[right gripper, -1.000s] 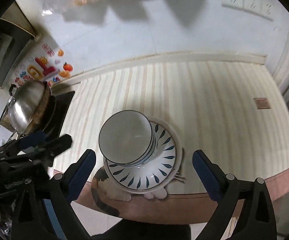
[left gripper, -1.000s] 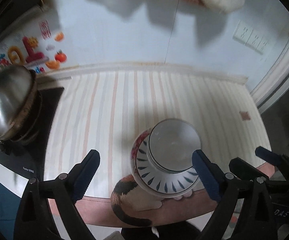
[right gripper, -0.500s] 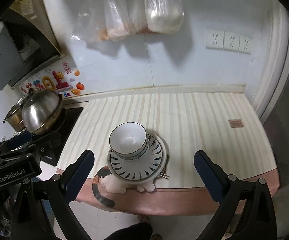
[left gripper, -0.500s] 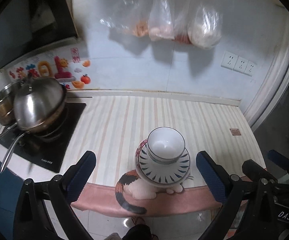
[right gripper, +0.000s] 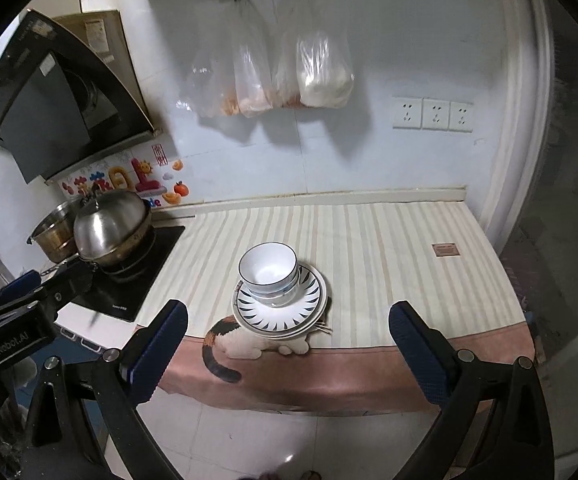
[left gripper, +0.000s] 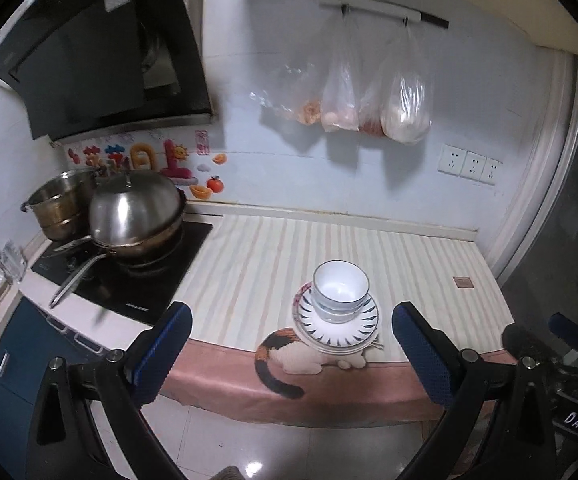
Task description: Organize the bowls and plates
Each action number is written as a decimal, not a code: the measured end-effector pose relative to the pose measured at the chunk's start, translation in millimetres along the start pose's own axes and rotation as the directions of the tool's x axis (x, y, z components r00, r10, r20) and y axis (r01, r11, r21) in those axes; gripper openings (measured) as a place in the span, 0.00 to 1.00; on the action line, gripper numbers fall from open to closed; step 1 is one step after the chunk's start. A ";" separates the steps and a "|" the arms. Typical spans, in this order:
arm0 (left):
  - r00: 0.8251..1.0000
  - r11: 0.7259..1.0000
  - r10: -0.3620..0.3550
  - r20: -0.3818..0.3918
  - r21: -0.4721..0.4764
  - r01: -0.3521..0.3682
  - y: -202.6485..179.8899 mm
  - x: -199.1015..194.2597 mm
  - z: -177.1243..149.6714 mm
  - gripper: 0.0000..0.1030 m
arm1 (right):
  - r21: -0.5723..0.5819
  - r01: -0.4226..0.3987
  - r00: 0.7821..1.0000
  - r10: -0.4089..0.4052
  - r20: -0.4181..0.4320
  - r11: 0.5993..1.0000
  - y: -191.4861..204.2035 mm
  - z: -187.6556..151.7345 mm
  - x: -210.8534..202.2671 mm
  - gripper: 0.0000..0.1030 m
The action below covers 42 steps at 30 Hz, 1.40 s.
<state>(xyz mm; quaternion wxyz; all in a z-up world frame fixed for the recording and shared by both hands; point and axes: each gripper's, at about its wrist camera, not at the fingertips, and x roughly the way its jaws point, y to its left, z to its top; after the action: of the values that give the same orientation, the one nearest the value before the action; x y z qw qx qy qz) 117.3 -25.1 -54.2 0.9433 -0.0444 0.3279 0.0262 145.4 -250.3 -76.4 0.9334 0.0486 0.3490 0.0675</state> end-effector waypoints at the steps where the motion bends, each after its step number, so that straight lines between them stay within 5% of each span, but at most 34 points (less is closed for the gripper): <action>1: 1.000 1.000 0.004 0.007 0.007 -0.004 1.8 -7.1 -4.0 1.00 | 0.000 0.002 1.000 -0.002 0.009 1.000 1.5 -2.8 -8.0 1.00; 18: 1.000 0.998 -0.013 -0.013 0.065 0.014 36.9 -75.7 -55.8 1.00 | -0.003 0.039 0.996 -0.039 0.075 0.999 55.9 -70.8 -116.5 1.00; 42: 0.999 0.996 -0.039 -0.024 0.075 0.041 58.5 -84.7 -65.3 1.00 | 0.014 0.063 0.995 -0.064 0.079 0.998 74.6 -83.1 -126.2 1.00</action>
<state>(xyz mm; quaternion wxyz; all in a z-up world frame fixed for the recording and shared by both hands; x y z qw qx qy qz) 6.1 24.8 -56.5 0.9410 -0.0157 0.3381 -0.0054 -10.5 -193.3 -47.2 0.9479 0.0454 0.3136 0.0338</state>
